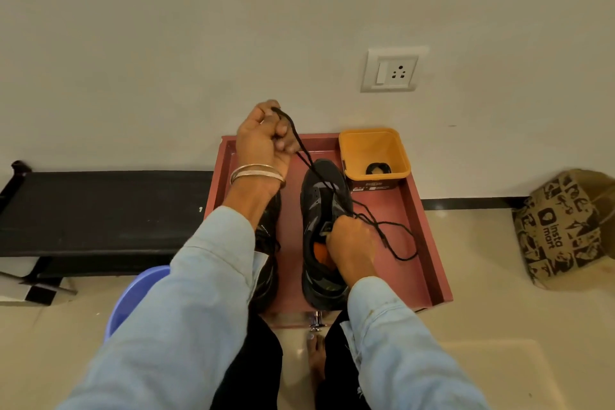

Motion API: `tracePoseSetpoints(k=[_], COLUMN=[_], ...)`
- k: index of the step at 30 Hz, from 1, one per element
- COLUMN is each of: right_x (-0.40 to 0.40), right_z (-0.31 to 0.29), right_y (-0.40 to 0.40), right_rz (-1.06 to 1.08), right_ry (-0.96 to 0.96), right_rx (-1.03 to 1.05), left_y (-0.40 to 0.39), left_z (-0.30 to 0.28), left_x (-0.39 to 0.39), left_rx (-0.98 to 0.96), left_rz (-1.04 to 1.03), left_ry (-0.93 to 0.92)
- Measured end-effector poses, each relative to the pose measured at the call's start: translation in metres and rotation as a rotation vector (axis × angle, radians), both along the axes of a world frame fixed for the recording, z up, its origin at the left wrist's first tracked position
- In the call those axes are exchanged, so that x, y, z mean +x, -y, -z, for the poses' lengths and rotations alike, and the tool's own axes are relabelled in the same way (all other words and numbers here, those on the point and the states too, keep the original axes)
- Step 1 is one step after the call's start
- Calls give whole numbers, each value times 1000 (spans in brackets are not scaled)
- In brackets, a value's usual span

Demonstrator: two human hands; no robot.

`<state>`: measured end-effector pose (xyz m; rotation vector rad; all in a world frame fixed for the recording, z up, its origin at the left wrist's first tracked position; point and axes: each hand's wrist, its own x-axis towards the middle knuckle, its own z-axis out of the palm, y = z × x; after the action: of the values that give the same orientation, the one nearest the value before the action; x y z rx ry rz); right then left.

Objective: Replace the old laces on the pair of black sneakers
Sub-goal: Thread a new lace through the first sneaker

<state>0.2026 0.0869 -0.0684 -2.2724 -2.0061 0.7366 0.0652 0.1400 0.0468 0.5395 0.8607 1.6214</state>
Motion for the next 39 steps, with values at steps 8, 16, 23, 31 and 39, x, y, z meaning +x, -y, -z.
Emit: tracePoseSetpoints(k=[8, 16, 23, 31, 39], right_x=[1, 2, 2, 2, 2], right_z=[1, 4, 5, 5, 5], right_y=[-1, -1, 0, 1, -1], right_rz=[14, 30, 38, 30, 27], right_ry=[-24, -54, -54, -41, -39], right_rx=[-7, 9, 17, 27, 2], left_y=[-4, -22, -26, -21, -8], left_z=[71, 96, 96, 79, 33], left_x=[19, 39, 40, 28, -5], left_rx=[-348, -298, -422, -494, -127], left_rz=[232, 497, 575, 497, 341], left_ry=[-1297, -1799, -1773, -1302, -572])
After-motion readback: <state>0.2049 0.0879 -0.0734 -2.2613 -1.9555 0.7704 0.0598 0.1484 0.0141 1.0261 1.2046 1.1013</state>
